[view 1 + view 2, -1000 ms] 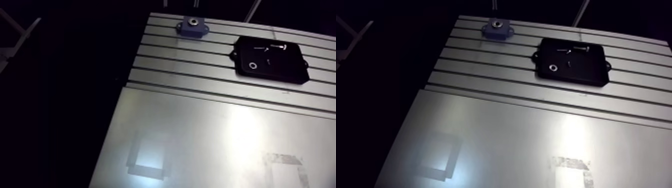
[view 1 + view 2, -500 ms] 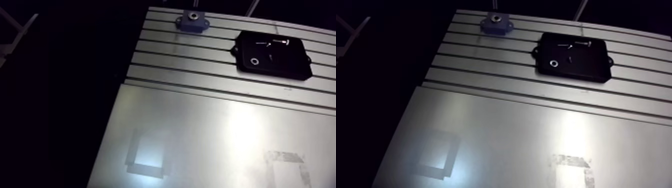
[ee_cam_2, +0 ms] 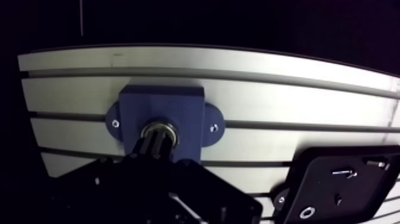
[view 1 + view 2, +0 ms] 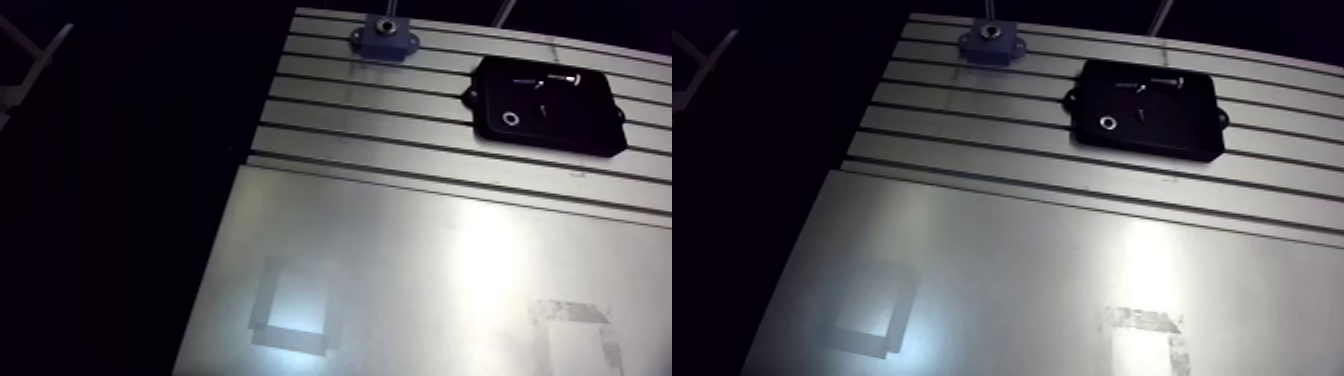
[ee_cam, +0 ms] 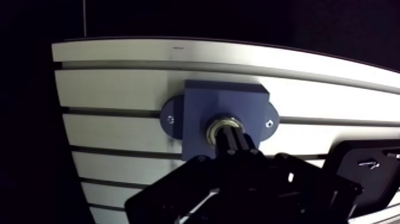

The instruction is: Pick up the bearing and press it into the housing until flush.

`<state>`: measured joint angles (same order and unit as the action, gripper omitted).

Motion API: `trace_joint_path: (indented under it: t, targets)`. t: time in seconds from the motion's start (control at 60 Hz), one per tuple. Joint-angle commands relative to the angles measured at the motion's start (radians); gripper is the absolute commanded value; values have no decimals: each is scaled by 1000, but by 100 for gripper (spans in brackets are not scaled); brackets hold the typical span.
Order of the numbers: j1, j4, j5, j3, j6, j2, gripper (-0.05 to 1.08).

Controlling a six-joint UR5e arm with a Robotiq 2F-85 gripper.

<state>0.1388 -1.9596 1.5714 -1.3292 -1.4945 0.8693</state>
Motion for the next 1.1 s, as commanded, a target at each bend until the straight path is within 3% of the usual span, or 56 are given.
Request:
trace_joint_path:
  t: [0.017,1.1]
  targets:
    - [2,0,-1,-1,0,-4,108]
    - [7,-3,2,-14,-3,-13,108]
